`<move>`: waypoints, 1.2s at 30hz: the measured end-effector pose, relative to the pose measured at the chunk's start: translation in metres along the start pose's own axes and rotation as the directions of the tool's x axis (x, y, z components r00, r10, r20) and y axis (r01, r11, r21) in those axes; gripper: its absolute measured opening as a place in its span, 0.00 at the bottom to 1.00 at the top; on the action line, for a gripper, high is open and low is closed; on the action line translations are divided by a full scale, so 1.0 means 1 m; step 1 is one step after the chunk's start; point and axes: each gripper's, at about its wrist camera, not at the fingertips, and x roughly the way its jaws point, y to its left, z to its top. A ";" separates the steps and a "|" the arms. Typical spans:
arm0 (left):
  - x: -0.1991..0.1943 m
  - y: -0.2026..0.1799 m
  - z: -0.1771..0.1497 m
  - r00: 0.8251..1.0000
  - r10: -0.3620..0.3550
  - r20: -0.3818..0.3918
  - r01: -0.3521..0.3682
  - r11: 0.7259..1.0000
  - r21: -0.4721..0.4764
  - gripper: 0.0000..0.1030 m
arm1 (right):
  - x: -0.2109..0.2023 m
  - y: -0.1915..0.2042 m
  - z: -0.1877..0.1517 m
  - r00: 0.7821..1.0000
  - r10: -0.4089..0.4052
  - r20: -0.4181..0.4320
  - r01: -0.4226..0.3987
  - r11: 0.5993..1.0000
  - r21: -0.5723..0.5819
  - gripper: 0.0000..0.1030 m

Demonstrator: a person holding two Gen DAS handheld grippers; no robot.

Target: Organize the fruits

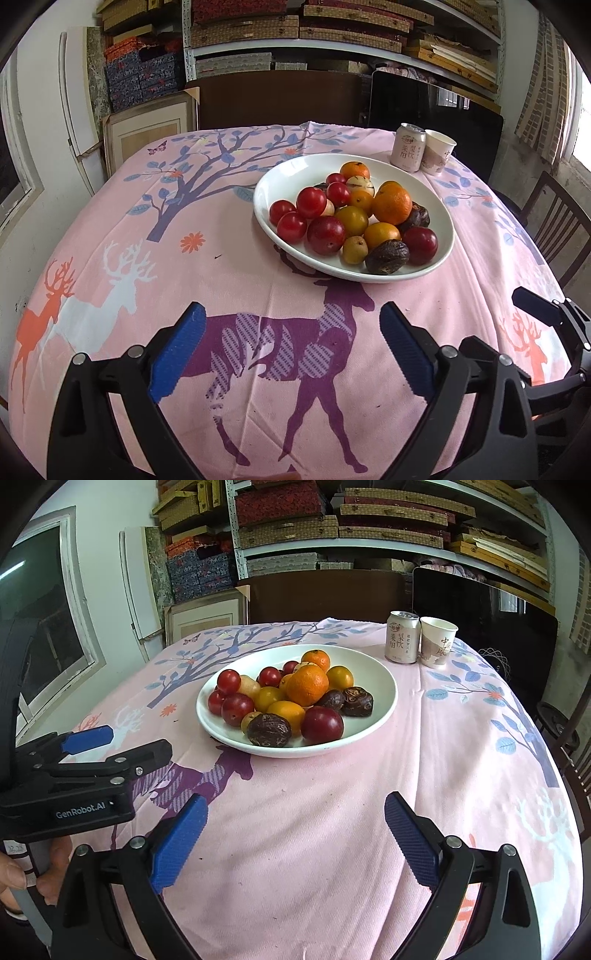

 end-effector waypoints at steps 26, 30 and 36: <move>0.013 -0.008 -0.030 0.999 -0.008 -0.051 0.010 0.999 0.048 0.92 | 0.005 -0.020 -0.027 0.999 -0.006 -0.045 0.009 0.998 0.070 0.95; 0.017 -0.008 -0.033 0.998 -0.009 -0.060 0.012 0.999 0.050 0.92 | 0.007 -0.022 -0.030 0.999 -0.004 -0.053 0.008 0.997 0.079 0.95; 0.020 -0.009 -0.034 0.997 -0.017 -0.069 0.021 0.998 0.052 0.92 | 0.011 -0.025 -0.030 0.998 0.002 -0.069 0.004 0.996 0.091 0.95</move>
